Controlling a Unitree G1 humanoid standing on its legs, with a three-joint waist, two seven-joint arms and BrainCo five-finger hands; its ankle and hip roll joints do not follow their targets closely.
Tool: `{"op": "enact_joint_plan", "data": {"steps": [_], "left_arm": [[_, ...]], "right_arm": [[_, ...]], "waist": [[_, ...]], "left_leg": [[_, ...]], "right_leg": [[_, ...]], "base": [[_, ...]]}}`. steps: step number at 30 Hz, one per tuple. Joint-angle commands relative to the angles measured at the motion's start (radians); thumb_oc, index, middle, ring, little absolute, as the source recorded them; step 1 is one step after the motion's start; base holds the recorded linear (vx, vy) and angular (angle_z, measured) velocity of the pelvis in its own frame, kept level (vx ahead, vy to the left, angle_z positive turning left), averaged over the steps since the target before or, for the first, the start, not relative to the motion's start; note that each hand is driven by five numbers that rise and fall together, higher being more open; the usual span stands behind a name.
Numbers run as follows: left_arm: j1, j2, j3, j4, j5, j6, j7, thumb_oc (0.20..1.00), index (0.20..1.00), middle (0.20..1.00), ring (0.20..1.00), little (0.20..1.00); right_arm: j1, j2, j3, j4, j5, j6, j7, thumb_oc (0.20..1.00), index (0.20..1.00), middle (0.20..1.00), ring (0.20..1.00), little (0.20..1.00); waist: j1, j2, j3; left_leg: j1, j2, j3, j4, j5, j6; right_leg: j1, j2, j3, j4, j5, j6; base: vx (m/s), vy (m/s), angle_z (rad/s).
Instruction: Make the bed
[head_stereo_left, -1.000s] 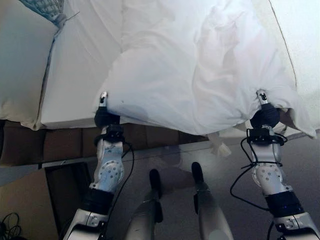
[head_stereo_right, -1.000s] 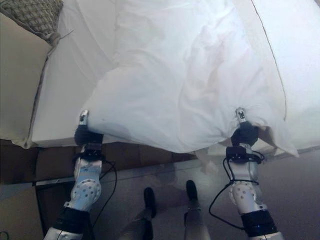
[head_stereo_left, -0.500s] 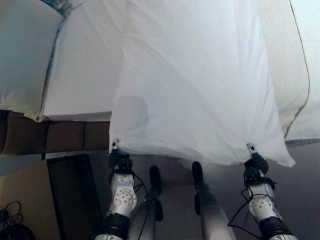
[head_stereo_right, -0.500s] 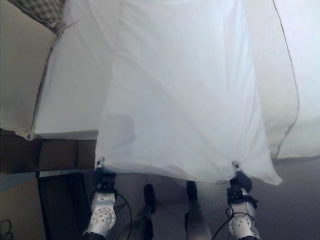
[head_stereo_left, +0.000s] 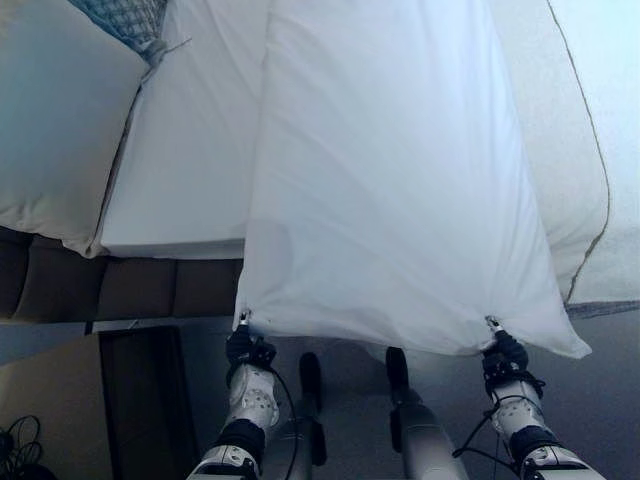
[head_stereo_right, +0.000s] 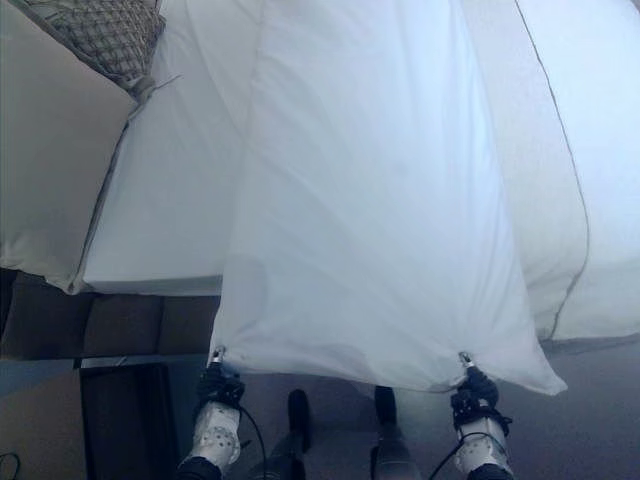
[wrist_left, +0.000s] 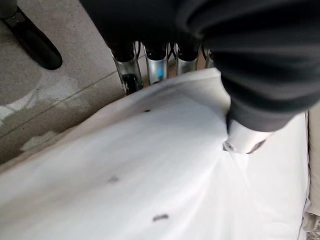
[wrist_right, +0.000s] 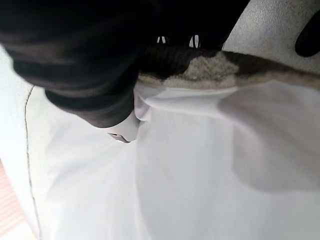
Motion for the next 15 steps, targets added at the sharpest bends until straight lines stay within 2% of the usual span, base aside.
{"op": "enact_joint_plan", "data": {"steps": [1,3,4,5,6,7,13,14,15], "left_arm": [[0.19,0.07,0.116,0.205,0.03,-0.01,0.093,0.2,0.2,0.2,0.2,0.2],[0.19,0.071,0.088,0.225,0.082,0.0,0.091,0.2,0.2,0.2,0.2,0.2],[0.191,0.071,0.057,0.222,0.131,0.014,0.094,0.238,0.238,0.238,0.238,0.238],[0.203,0.083,-0.028,0.182,0.252,0.017,0.092,0.859,0.859,0.859,0.859,0.859],[0.203,0.083,-0.028,0.181,0.253,0.018,0.093,1.0,1.0,1.0,1.0,1.0],[0.211,0.093,-0.074,0.162,0.263,0.019,0.046,1.0,1.0,1.0,1.0,1.0],[0.215,0.122,-0.138,0.094,0.267,0.019,-0.034,1.0,1.0,1.0,1.0,1.0],[0.22,0.145,-0.181,0.008,0.282,0.016,-0.097,1.0,1.0,1.0,1.0,1.0],[0.221,0.145,-0.181,0.007,0.282,0.016,-0.097,1.0,1.0,1.0,1.0,1.0]], "right_arm": [[0.189,0.03,-0.007,0.144,-0.033,0.033,-0.06,0.2,0.2,0.2,0.2,0.2],[0.188,0.034,0.023,0.163,-0.078,0.042,-0.065,0.2,0.2,0.2,0.2,0.2],[0.186,0.039,0.039,0.165,-0.095,0.045,-0.07,0.263,0.263,0.263,0.263,0.263],[0.187,0.045,0.066,0.167,-0.125,0.051,-0.074,0.755,0.755,0.755,0.755,0.755],[0.187,0.045,0.065,0.167,-0.125,0.051,-0.074,0.893,0.893,0.893,0.893,0.893],[0.187,0.045,0.077,0.165,-0.141,0.05,-0.072,1.0,1.0,1.0,1.0,1.0],[0.165,0.041,0.074,0.146,-0.124,0.031,-0.081,1.0,1.0,1.0,1.0,1.0],[0.156,0.036,0.078,0.111,-0.125,0.019,-0.082,1.0,1.0,1.0,1.0,1.0],[0.157,0.037,0.078,0.111,-0.125,0.019,-0.083,1.0,1.0,1.0,1.0,1.0]], "waist": [[0.019,-0.047,-0.012],[0.019,-0.046,-0.014],[0.018,-0.046,-0.016],[0.017,-0.048,-0.013],[0.018,-0.048,-0.016],[0.017,-0.047,-0.019],[0.015,-0.043,-0.023],[0.013,-0.042,-0.022],[0.013,-0.042,-0.023]], "left_leg": [[-0.057,-0.013,0.013,0.004,0.016,-0.031],[-0.053,-0.012,0.013,-0.002,0.018,-0.032],[-0.051,-0.011,0.013,-0.005,0.019,-0.033],[-0.045,-0.009,0.012,-0.007,0.02,-0.033],[-0.048,-0.009,0.012,-0.007,0.021,-0.033],[-0.049,-0.01,0.01,-0.007,0.021,-0.033],[-0.046,-0.012,0.008,-0.004,0.018,-0.034],[-0.048,-0.013,0.006,-0.007,0.019,-0.034],[-0.048,-0.013,0.006,-0.007,0.019,-0.034]], "right_leg": [[-0.03,-0.079,0.033,-0.073,0.099,0.085],[-0.029,-0.079,0.034,-0.075,0.1,0.086],[-0.027,-0.079,0.033,-0.078,0.101,0.086],[-0.019,-0.079,0.031,-0.079,0.099,0.086],[-0.023,-0.079,0.032,-0.08,0.101,0.086],[-0.021,-0.08,0.032,-0.079,0.1,0.087],[-0.018,-0.08,0.031,-0.079,0.097,0.089],[-0.02,-0.078,0.033,-0.079,0.097,0.089],[-0.02,-0.078,0.033,-0.079,0.097,0.089]], "base": [[0.0,0.0,0.0],[0.0,0.0,0.0],[0.0,0.0,0.0],[0.0,0.0,0.0],[0.0,0.0,0.0],[0.0,0.0,0.0],[0.0,-0.003,0.01],[0.0,0.0,0.0],[0.0,0.0,0.0]]}}
